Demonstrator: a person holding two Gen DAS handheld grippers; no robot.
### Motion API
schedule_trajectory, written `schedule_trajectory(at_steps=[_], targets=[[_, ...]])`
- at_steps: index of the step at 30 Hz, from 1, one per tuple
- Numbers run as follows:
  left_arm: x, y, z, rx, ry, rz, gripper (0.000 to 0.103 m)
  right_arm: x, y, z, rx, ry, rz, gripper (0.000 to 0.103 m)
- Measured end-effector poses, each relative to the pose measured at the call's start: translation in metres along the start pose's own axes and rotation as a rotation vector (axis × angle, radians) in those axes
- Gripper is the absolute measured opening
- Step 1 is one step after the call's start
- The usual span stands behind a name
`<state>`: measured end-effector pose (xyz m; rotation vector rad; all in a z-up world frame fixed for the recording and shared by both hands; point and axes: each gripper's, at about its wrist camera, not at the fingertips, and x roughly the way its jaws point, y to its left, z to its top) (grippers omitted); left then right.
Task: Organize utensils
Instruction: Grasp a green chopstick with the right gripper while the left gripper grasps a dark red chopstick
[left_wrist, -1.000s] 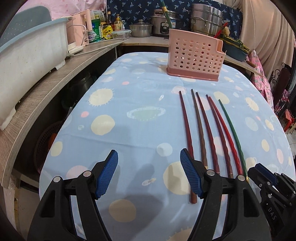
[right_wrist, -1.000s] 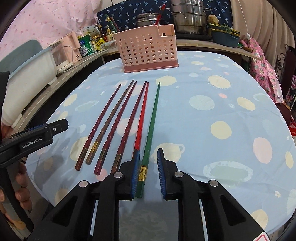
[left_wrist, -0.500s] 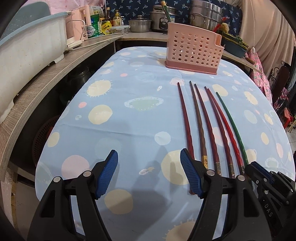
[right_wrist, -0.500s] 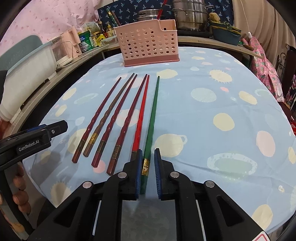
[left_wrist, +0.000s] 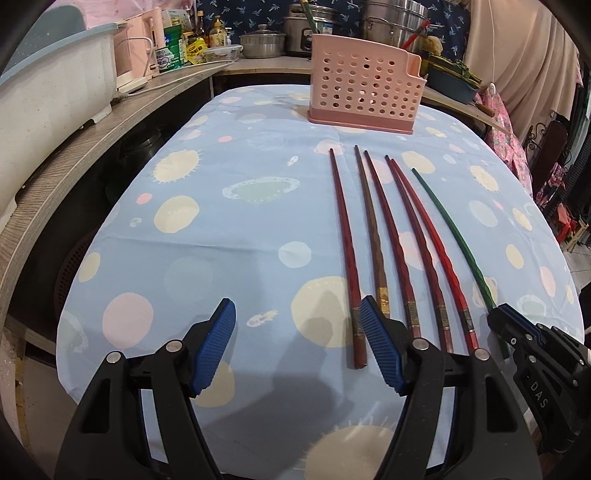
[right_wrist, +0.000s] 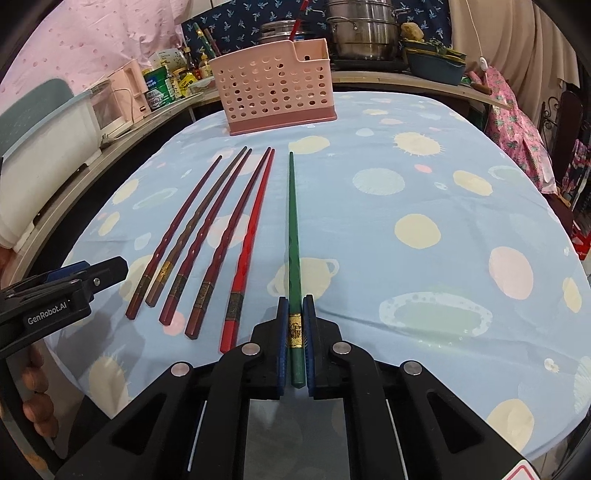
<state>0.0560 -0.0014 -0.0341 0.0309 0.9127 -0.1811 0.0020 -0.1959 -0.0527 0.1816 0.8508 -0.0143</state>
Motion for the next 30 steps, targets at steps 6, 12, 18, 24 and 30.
schedule_trajectory(at_steps=[6,12,18,24,30], targets=[[0.004,-0.007,-0.004,0.002,0.023,-0.023,0.066,-0.002,-0.003,-0.001,0.008,0.0,0.002,0.007],[0.014,-0.008,-0.008,-0.007,0.056,-0.027,0.066,-0.002,-0.004,-0.002,0.012,-0.001,0.008,0.007],[0.016,-0.01,-0.008,0.01,0.052,-0.006,0.064,-0.002,-0.004,-0.002,0.013,-0.002,0.01,0.007],[0.015,-0.009,-0.008,0.019,0.048,0.012,0.047,-0.002,-0.004,-0.001,0.013,-0.002,0.01,0.007],[0.014,-0.007,-0.006,0.021,0.052,-0.007,0.026,-0.002,-0.004,-0.001,0.014,-0.001,0.011,0.007]])
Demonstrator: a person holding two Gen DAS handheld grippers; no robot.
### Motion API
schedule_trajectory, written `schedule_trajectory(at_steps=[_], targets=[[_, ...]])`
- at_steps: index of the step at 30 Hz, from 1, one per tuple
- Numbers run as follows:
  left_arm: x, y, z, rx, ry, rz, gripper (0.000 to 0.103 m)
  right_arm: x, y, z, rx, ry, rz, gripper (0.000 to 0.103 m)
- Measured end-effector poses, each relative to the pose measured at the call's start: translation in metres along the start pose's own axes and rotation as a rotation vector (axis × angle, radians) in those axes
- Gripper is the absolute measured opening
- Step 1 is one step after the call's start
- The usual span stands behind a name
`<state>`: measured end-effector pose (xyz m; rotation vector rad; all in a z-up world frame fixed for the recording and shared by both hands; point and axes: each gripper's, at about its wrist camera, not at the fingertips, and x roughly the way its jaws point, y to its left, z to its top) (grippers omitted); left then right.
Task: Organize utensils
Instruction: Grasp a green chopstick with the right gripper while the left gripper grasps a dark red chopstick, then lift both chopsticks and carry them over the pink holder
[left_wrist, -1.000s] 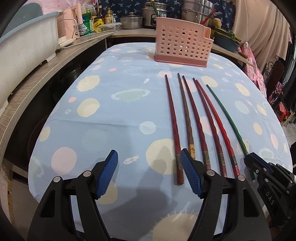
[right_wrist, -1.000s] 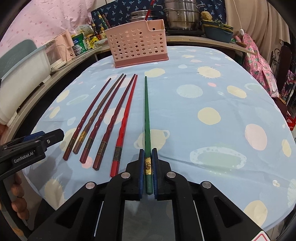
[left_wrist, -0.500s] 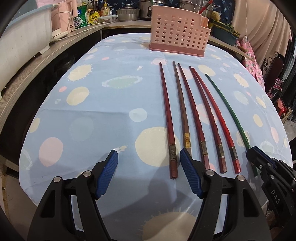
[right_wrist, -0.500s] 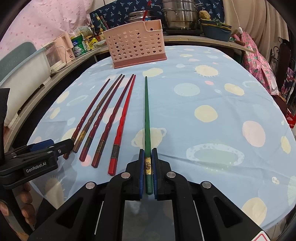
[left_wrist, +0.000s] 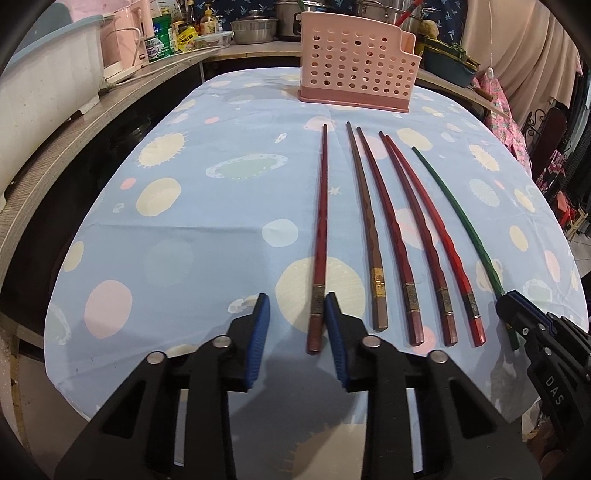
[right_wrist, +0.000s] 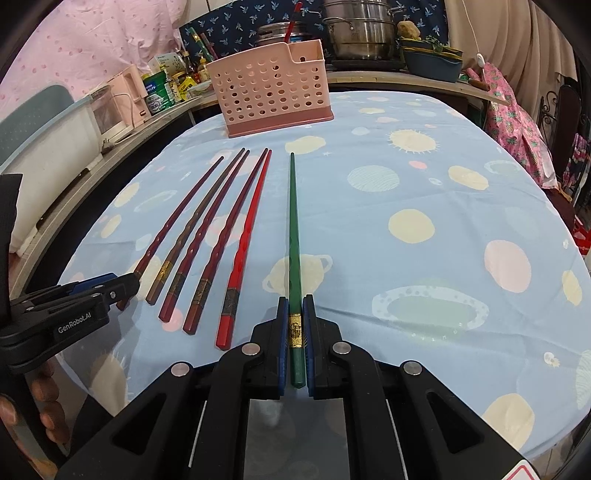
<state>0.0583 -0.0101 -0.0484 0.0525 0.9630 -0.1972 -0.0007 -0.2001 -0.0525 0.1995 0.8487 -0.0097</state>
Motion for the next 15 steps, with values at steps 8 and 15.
schedule_trajectory(at_steps=[8,15], targets=[[0.0,0.003,0.002,-0.013,0.016,-0.018,0.008,-0.001,-0.001,0.002,0.006,0.0,0.001,0.007],[-0.008,0.007,0.006,-0.042,0.014,-0.039,0.007,-0.013,-0.006,0.012,0.019,-0.03,0.006,0.007]])
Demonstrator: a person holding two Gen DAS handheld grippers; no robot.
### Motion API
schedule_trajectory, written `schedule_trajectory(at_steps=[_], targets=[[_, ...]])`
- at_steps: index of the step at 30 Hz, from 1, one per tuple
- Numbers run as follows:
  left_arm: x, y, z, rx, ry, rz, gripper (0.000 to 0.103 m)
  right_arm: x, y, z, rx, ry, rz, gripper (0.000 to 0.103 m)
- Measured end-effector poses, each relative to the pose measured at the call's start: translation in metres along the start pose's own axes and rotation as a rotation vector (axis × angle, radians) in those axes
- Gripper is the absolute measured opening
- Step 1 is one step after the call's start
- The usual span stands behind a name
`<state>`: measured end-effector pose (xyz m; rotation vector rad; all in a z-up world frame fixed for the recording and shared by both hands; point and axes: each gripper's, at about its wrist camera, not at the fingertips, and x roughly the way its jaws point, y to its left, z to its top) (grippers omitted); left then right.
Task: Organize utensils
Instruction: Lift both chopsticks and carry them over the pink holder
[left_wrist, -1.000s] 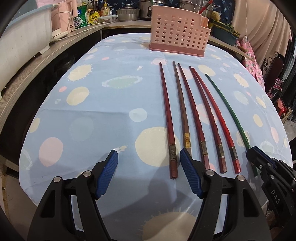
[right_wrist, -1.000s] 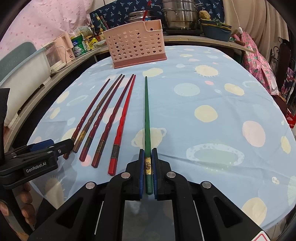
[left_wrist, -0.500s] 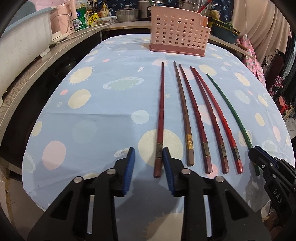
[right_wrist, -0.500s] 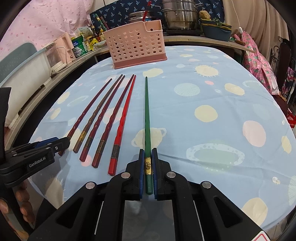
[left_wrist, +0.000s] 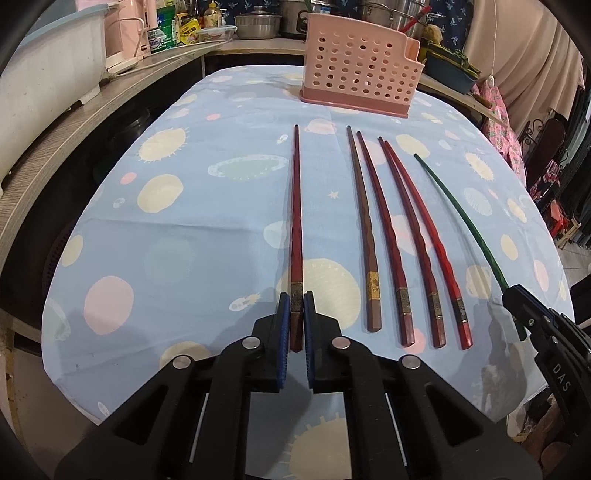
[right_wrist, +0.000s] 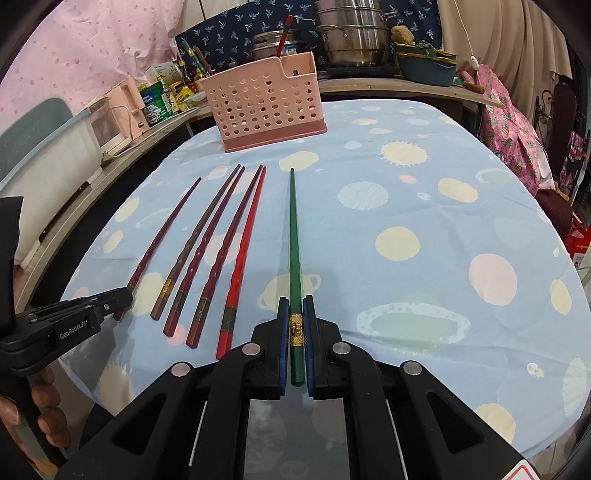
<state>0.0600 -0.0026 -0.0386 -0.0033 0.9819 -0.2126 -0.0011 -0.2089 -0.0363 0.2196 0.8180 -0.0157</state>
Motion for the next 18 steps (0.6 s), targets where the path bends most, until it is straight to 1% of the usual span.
schedule_trajectory(at_steps=[6,18], targets=[[-0.014,0.006,0.013,-0.028,-0.018,-0.026,0.007,-0.013,-0.002,0.015,0.011,-0.04,0.022,0.007],[-0.051,0.012,0.058,-0.047,-0.13,-0.059,0.007,-0.046,-0.012,0.071,0.055,-0.173,0.06,0.007]])
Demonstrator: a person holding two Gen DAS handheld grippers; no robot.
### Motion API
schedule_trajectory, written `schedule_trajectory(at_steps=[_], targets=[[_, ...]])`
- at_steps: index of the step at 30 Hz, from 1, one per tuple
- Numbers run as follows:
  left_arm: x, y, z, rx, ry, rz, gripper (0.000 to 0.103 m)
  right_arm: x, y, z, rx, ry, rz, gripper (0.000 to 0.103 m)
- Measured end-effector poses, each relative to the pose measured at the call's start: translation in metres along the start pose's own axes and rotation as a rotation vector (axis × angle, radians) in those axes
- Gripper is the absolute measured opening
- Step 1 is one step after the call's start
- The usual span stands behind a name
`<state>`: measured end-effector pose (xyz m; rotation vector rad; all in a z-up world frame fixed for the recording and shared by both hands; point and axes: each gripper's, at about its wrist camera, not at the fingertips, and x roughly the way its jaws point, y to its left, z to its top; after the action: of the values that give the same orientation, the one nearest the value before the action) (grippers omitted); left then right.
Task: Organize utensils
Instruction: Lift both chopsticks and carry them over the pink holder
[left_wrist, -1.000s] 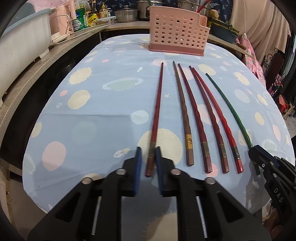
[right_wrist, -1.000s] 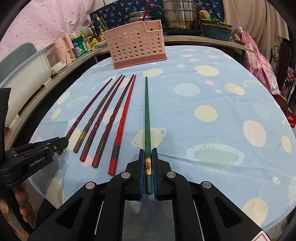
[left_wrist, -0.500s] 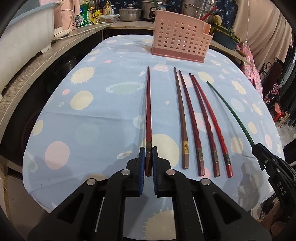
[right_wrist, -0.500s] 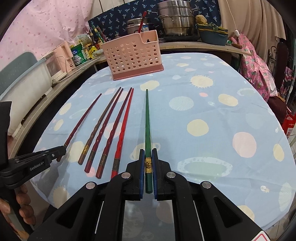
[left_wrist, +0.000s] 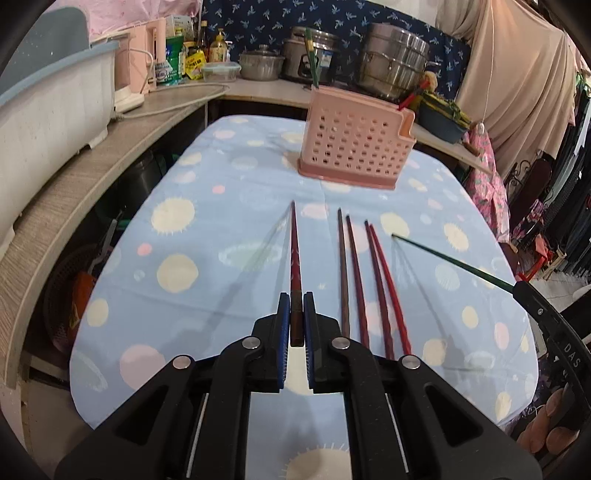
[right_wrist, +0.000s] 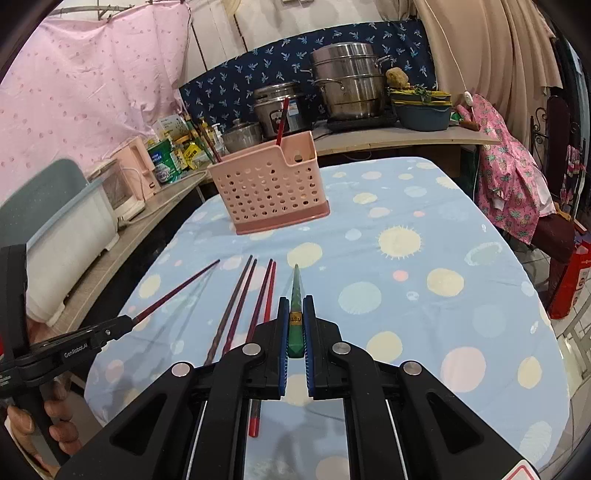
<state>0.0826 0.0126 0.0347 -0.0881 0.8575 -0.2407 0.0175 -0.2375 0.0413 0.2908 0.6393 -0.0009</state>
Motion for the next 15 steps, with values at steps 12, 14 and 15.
schedule_trajectory(at_steps=[12,14,15], targets=[[-0.022,-0.008,0.064,0.025,-0.134,-0.01,0.007,-0.01,-0.004,0.054,0.036,-0.109,0.064,0.007],[-0.024,-0.009,0.075,0.022,-0.152,-0.021,0.007,-0.01,-0.002,0.063,0.03,-0.126,0.065,0.007],[-0.025,-0.01,0.082,0.02,-0.163,-0.025,0.007,-0.01,-0.002,0.067,0.028,-0.132,0.068,0.007]])
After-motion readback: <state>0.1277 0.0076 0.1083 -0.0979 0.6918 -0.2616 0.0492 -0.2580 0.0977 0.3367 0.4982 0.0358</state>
